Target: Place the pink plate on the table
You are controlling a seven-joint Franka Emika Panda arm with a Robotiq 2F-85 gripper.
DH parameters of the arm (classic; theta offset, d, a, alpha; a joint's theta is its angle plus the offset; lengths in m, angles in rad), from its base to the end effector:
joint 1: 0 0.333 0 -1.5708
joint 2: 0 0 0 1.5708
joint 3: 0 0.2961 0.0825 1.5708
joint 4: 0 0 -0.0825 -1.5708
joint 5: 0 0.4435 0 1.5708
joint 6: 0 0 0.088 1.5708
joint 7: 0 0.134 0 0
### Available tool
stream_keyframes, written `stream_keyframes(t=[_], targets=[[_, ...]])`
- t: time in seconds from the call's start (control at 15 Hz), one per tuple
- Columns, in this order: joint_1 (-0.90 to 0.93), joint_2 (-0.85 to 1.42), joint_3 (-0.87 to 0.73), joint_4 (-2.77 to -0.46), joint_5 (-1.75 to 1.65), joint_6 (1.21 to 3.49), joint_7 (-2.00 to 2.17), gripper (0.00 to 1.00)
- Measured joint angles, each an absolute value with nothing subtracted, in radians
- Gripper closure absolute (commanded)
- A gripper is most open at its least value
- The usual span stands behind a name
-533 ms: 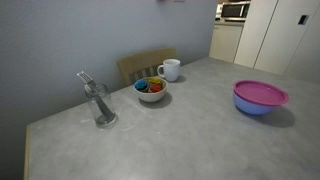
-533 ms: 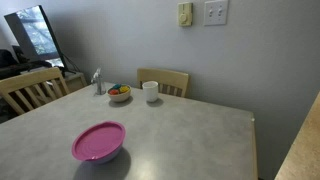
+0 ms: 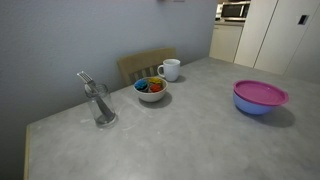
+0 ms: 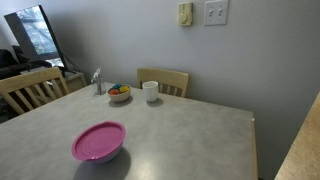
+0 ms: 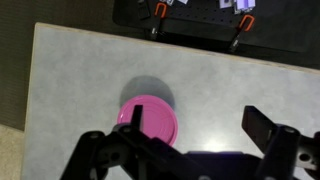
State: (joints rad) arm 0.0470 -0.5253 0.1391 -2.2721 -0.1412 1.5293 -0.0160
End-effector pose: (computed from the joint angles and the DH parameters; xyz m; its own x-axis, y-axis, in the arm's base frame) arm 0.4273 0.0633 0.4848 0.9623 0.1572 -0.2218 0.2034 -0.9577 0.2034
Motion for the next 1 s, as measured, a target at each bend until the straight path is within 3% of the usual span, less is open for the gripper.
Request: stream_keyframes(t=[0.47, 1.0], targets=[[0.055, -0.521, 0.042, -2.271, -0.052, 1.58, -0.068, 0.0], [-0.018, -0.544, -0.168, -2.383, -0.011, 1.855, -0.207, 0.0]])
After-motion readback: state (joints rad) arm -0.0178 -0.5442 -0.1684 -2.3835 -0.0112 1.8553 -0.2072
